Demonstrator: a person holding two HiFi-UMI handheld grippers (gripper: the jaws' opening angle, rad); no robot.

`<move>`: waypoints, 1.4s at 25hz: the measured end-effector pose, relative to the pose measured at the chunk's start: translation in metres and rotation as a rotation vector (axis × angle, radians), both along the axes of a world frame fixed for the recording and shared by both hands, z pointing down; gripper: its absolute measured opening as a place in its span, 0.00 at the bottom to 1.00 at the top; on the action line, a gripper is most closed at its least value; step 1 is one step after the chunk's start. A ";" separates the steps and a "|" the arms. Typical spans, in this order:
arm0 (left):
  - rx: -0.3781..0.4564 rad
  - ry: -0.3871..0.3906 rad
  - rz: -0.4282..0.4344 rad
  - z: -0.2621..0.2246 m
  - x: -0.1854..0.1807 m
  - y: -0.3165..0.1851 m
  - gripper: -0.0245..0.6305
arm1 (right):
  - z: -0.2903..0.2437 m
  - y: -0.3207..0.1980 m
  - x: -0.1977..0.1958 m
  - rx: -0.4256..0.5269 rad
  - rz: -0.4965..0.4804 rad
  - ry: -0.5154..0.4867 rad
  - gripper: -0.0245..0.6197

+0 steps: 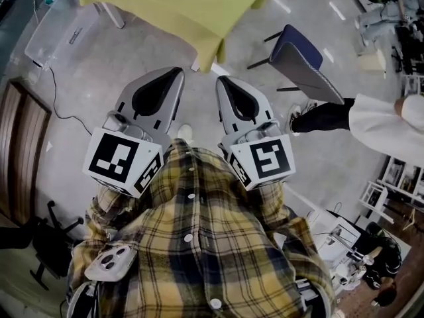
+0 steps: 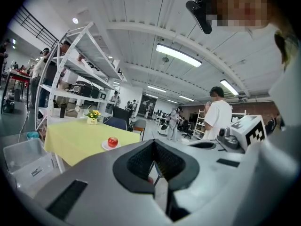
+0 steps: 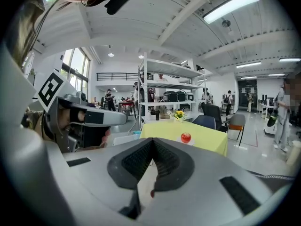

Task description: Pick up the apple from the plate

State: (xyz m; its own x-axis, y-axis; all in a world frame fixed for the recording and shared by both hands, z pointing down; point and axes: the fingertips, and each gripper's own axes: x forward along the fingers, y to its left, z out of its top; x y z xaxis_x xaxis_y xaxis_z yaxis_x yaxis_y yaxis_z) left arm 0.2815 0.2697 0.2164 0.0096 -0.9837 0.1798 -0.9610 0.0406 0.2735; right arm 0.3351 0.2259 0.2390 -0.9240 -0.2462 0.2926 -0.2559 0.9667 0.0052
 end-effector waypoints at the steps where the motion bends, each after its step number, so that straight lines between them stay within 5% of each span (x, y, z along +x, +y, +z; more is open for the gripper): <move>1: 0.001 0.003 0.008 -0.001 -0.005 -0.001 0.05 | 0.000 -0.001 -0.005 0.000 0.007 0.003 0.03; 21: -0.030 -0.016 0.121 0.002 -0.195 -0.020 0.05 | 0.009 -0.033 -0.183 -0.028 0.148 0.018 0.03; 35: -0.076 0.032 0.120 0.026 -0.258 -0.055 0.05 | 0.029 -0.072 -0.227 -0.069 0.197 0.079 0.03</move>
State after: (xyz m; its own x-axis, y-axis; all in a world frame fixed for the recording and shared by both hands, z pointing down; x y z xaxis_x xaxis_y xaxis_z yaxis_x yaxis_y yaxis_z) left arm 0.0237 0.2145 0.2424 0.1329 -0.9588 0.2512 -0.9510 -0.0520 0.3047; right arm 0.1083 0.1536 0.2680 -0.8337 -0.3965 0.3844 -0.4412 0.8969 -0.0318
